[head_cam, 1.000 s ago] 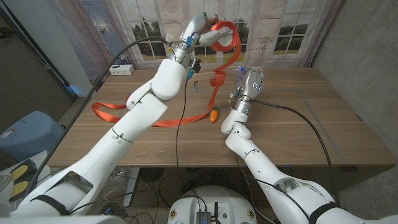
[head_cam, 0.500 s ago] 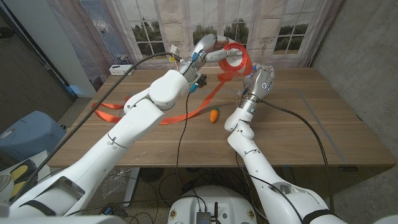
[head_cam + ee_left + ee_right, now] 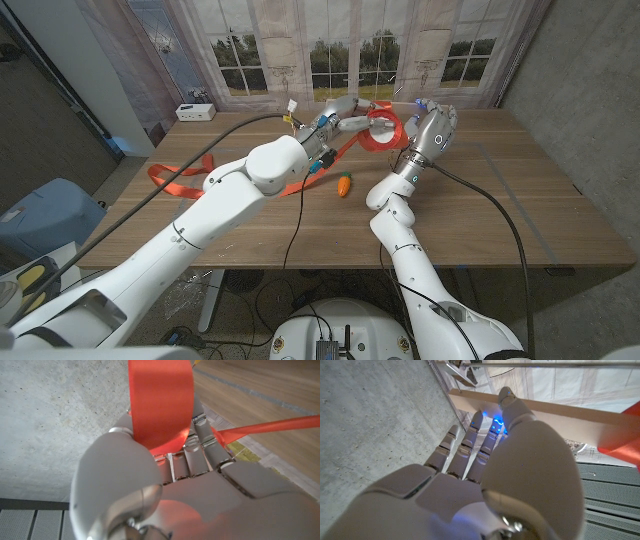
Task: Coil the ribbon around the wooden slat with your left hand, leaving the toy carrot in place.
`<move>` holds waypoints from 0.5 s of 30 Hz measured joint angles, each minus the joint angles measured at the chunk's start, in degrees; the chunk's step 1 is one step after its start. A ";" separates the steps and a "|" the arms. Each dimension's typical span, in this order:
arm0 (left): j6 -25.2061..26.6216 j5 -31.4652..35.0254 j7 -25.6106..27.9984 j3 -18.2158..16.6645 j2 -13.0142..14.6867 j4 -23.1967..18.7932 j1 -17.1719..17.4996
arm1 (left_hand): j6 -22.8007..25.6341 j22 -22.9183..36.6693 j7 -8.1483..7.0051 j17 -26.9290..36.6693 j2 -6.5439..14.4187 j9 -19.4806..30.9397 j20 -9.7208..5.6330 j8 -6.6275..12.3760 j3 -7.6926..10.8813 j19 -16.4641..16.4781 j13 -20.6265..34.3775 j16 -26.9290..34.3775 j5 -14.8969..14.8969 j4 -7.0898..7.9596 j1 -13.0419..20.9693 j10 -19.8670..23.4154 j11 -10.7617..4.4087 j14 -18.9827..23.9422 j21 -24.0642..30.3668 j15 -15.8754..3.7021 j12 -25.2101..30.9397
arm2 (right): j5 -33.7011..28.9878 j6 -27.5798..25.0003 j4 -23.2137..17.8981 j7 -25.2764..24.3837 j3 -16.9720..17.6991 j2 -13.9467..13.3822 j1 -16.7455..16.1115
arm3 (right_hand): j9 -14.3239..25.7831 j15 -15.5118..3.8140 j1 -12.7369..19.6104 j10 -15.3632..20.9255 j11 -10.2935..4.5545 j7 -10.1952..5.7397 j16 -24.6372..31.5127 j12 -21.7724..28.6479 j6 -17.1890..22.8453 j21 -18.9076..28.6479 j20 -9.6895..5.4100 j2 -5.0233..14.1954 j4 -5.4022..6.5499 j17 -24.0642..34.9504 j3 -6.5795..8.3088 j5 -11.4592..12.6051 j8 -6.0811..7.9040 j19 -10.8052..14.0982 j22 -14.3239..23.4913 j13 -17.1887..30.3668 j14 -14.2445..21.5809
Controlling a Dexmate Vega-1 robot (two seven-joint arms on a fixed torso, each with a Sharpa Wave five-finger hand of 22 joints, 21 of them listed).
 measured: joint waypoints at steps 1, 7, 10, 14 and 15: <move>0.39 -0.49 0.00 0.03 0.05 0.01 0.04 | 0.00 0.00 0.00 0.00 -0.08 0.05 0.00 -0.01 0.00 0.00 0.00 0.00 0.00 0.00 0.08 0.00 0.00 0.00 0.00 0.00 0.00 | -0.03 0.09 -0.23 0.00 0.29 0.23 -0.12 | 0.00 0.00 0.00 0.00 0.00 0.00 0.00 0.00 0.00 0.00 0.00 0.00 0.00 0.00 0.00 0.00 0.01 0.00 0.03 0.00 0.00; 2.61 -3.82 0.21 0.30 0.90 0.46 0.80 | 0.00 0.01 0.00 -0.08 -0.08 0.05 0.00 -0.03 0.00 0.00 0.00 -0.01 -0.11 0.00 0.08 0.00 0.00 0.00 0.22 0.00 -0.15 | -0.95 1.95 -1.55 0.00 2.25 1.81 -0.74 | 0.01 0.00 0.00 0.00 0.00 0.00 0.00 0.00 0.00 0.00 0.00 0.00 0.00 0.27 0.00 -0.01 0.01 0.00 0.14 0.00 0.00; 3.55 -5.59 0.49 0.30 1.33 0.64 1.21 | 0.00 0.01 0.00 -0.08 -0.08 0.05 0.00 -0.05 0.00 0.00 0.04 -0.18 0.10 0.00 0.08 0.00 0.00 0.00 0.22 0.00 -0.21 | -1.42 2.92 -2.27 0.00 3.43 2.82 -1.00 | 0.02 0.00 0.00 0.00 0.00 0.00 0.00 0.00 0.00 0.00 0.00 0.00 0.00 0.27 0.00 -0.01 0.01 0.00 0.14 0.00 0.00; 4.69 -7.42 1.18 0.28 1.97 0.83 1.79 | 0.00 0.01 0.00 -0.05 -0.08 0.14 0.00 -0.08 0.01 0.00 0.34 -0.23 0.13 -0.01 0.08 0.00 0.00 0.00 0.22 0.00 -0.22 | -2.31 4.39 -2.97 0.00 5.20 4.29 -1.21 | 0.03 0.00 0.00 0.00 0.00 0.00 0.00 0.00 0.00 0.00 0.00 0.00 0.00 0.27 0.00 -0.02 0.01 0.00 0.13 0.00 0.00; 5.03 -7.87 1.40 0.26 2.19 0.87 1.98 | 0.00 0.01 0.00 -0.04 -0.08 0.16 0.00 -0.10 0.01 0.00 0.35 -0.26 0.13 -0.01 0.08 0.00 0.00 0.00 0.22 0.00 -0.23 | -2.62 4.88 -3.27 0.01 6.02 4.97 -1.27 | 0.04 0.00 0.00 0.00 0.00 0.00 0.00 0.00 0.00 0.00 0.00 0.00 0.00 0.39 0.00 -0.02 0.01 0.00 0.13 0.00 0.00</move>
